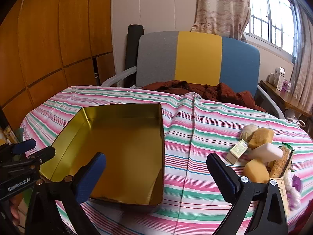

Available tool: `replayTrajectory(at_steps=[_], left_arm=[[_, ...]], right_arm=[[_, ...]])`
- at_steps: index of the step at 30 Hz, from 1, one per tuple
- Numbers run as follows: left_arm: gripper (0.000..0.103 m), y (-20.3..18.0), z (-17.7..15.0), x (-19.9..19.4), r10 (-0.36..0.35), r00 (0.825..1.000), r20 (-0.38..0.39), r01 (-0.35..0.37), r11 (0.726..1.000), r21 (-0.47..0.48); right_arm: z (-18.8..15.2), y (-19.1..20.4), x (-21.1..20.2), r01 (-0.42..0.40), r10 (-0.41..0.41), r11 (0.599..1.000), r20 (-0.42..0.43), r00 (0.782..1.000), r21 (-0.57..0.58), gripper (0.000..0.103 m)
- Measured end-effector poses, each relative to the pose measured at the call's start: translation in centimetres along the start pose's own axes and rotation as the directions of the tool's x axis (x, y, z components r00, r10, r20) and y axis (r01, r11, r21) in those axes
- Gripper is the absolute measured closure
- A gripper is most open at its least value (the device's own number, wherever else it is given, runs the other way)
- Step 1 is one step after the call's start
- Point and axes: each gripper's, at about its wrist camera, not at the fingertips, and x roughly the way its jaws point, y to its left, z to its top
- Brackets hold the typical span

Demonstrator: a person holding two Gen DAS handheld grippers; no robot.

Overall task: Organize objects
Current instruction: 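Move the left tool toward the pile of items beside the gold tray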

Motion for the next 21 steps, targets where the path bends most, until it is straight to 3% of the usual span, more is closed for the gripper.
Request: replayTrajectory(at_steps=[5,7,11,14,21], left_arm=[[0.026,-0.8,0.1,-0.2,-0.092,0.996,0.011,0.091,0.996,0.023],[0.026,-1.1,0.2,-0.2,-0.121,0.993,0.013,0.121,0.992,0.026],[0.026,-2.1,0.3,-0.1,-0.116,0.993,0.015,0.115,0.991,0.062],[0.026,-2.7,0.5,-0.4,-0.169,0.985,0.018,0.168,0.983,0.073],[0.025,-4.0,1.2,-0.8,-0.243,0.969,0.042,0.238,0.966,0.097]], right_arm=[[0.1,-1.3,0.1,0.008,-0.008,0.999,-0.001,1.0,0.035,0.0],[0.1,-1.8,0.1,0.019,-0.019,0.999,0.0,1.0,0.038,0.0],[-0.1,-3.3,-0.1,0.036,-0.036,0.997,0.0,0.999,0.063,0.0],[0.0,-4.9,-0.3,0.054,-0.054,0.994,0.001,0.999,0.09,0.0],[0.7,-11.0,-1.9,0.151,-0.154,0.977,0.01,0.988,0.148,0.0]])
